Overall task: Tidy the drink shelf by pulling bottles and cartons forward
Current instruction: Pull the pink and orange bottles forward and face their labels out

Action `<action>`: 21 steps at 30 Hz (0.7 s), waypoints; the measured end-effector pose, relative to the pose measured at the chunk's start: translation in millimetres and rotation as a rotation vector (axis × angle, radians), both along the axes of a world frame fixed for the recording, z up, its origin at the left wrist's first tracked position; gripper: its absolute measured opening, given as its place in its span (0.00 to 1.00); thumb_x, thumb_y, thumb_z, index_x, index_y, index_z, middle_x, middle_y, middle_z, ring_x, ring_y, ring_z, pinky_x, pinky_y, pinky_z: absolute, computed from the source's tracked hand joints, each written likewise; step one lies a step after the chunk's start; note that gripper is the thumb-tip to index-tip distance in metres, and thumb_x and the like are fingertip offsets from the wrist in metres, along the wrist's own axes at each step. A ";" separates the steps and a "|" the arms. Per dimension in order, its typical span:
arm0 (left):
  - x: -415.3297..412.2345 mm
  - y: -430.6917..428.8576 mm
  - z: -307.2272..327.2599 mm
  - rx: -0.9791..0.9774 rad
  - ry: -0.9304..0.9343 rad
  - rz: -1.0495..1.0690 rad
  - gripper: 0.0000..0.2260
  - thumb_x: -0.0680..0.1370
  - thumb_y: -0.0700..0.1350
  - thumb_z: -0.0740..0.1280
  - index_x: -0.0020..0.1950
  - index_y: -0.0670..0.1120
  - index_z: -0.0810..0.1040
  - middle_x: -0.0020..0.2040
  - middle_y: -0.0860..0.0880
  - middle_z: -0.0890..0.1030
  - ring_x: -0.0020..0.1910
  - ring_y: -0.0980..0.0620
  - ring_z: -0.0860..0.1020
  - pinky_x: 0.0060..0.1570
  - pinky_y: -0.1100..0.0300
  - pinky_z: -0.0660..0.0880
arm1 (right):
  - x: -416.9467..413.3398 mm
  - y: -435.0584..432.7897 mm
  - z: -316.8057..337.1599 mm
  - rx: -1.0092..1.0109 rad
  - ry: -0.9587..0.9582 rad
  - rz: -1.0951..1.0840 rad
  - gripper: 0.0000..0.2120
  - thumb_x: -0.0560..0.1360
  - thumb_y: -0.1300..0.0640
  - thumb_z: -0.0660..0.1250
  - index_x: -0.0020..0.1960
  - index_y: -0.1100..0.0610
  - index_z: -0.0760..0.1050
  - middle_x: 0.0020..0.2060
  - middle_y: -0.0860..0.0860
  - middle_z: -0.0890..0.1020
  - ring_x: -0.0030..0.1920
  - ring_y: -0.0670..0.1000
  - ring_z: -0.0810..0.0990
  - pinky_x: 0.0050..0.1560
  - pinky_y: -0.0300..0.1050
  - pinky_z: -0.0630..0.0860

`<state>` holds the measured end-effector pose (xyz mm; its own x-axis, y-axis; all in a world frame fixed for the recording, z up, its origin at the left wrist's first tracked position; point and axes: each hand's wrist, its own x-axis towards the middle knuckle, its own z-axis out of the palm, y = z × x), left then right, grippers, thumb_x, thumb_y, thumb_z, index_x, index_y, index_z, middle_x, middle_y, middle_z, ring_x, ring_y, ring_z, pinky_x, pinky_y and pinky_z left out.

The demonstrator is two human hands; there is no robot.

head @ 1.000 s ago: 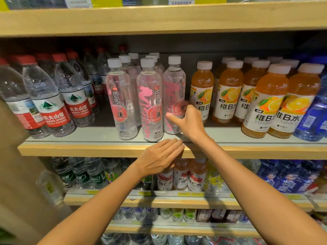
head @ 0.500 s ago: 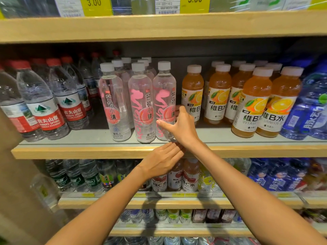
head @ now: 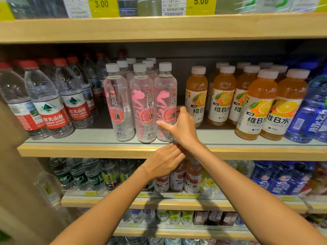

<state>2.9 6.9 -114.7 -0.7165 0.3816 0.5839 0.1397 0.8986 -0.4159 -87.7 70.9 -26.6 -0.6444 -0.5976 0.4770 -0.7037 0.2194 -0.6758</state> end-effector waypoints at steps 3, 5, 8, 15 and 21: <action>0.8 0.6 1.3 0.001 0.001 0.006 0.10 0.80 0.36 0.56 0.56 0.37 0.74 0.50 0.40 0.81 0.50 0.42 0.79 0.57 0.51 0.76 | -1.4 0.6 1.4 0.008 -0.018 0.008 0.34 0.65 0.42 0.76 0.60 0.62 0.68 0.56 0.58 0.79 0.57 0.57 0.78 0.50 0.49 0.76; 1.6 1.9 3.1 0.009 0.007 0.001 0.10 0.80 0.37 0.55 0.55 0.38 0.74 0.49 0.40 0.81 0.49 0.43 0.79 0.56 0.52 0.76 | -2.4 1.7 1.6 0.015 -0.020 0.018 0.34 0.66 0.42 0.76 0.60 0.62 0.68 0.56 0.58 0.79 0.56 0.57 0.78 0.51 0.49 0.77; 1.9 3.1 5.1 -0.006 0.020 -0.007 0.09 0.81 0.37 0.54 0.54 0.38 0.74 0.47 0.40 0.81 0.47 0.44 0.78 0.54 0.54 0.74 | -3.1 3.5 1.5 0.016 -0.029 0.043 0.33 0.66 0.43 0.76 0.61 0.62 0.68 0.56 0.58 0.80 0.56 0.56 0.78 0.52 0.50 0.78; -0.8 5.6 6.9 0.011 -0.015 -0.016 0.09 0.78 0.37 0.61 0.53 0.36 0.78 0.47 0.40 0.80 0.47 0.42 0.79 0.51 0.53 0.76 | -3.8 14.2 1.9 0.015 -0.079 0.180 0.30 0.70 0.47 0.74 0.63 0.61 0.68 0.57 0.54 0.80 0.57 0.52 0.79 0.55 0.44 0.77; -31.4 34.6 25.6 -0.018 -0.077 0.058 0.15 0.76 0.43 0.60 0.56 0.36 0.79 0.54 0.39 0.80 0.53 0.42 0.79 0.54 0.51 0.75 | -48.4 72.1 -1.1 -0.297 -0.127 -0.095 0.15 0.76 0.55 0.68 0.59 0.61 0.72 0.49 0.52 0.80 0.50 0.52 0.79 0.52 0.39 0.77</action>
